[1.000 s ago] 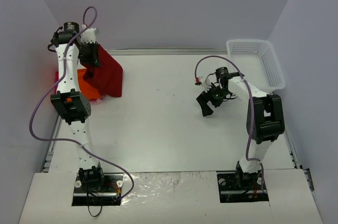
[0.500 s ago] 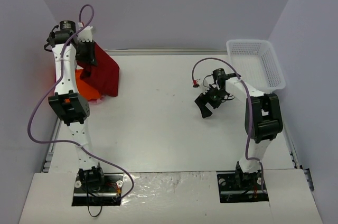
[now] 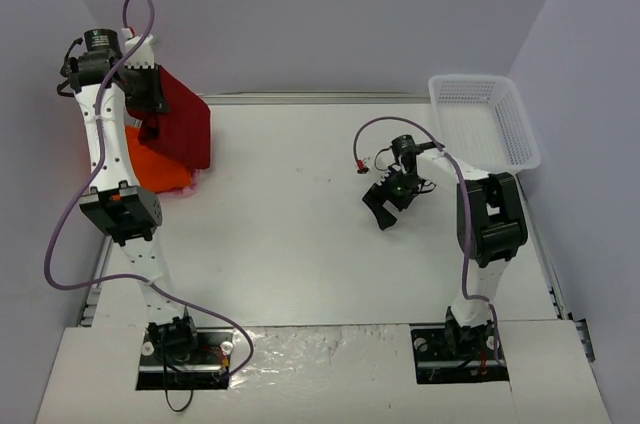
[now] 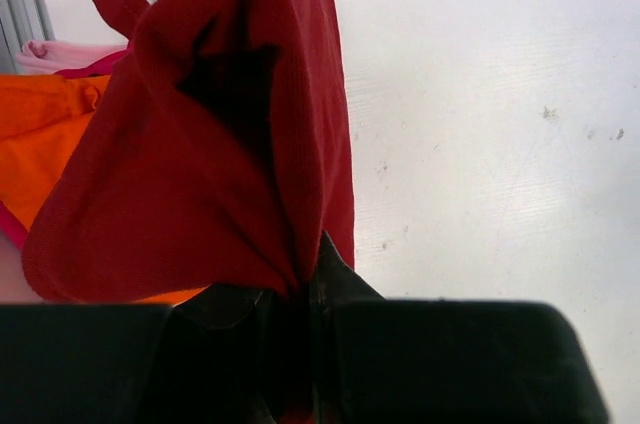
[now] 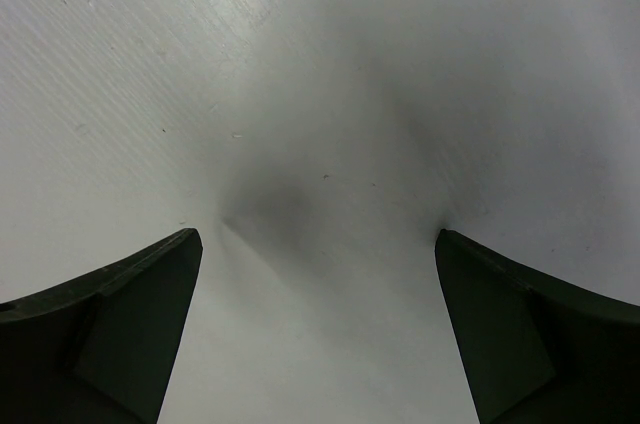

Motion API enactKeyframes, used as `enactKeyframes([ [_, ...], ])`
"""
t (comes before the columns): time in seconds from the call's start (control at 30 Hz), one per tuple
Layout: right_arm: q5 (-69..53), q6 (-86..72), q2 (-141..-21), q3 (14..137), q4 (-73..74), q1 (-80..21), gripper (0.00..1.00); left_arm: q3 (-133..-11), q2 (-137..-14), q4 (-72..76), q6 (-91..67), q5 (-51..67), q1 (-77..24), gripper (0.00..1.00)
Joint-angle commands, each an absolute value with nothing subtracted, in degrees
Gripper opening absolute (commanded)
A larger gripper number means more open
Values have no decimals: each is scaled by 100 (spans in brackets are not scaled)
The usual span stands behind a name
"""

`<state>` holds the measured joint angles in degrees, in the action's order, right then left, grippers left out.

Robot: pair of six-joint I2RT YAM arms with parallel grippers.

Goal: Fold and stack the t-shirts
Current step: Put the neatly folded tshirt into the corner of the board with the left arm

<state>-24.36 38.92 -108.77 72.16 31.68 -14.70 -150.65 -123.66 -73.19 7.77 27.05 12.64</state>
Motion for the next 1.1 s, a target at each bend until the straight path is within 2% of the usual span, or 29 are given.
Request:
enactKeyframes([
  [0.0,-2277,3867,-10995,7163,3305,-1529,100,-15319,-11883,-7304,685,2892,1362,2],
  [0.67,-1705,3788,-11241,7093,3182,-1740,100,-15469,-11707,-7427,615,3120,1793,2],
  [1.07,-1617,3779,-11303,7084,3173,-1767,100,-15030,-11707,-7383,817,2883,2030,2],
])
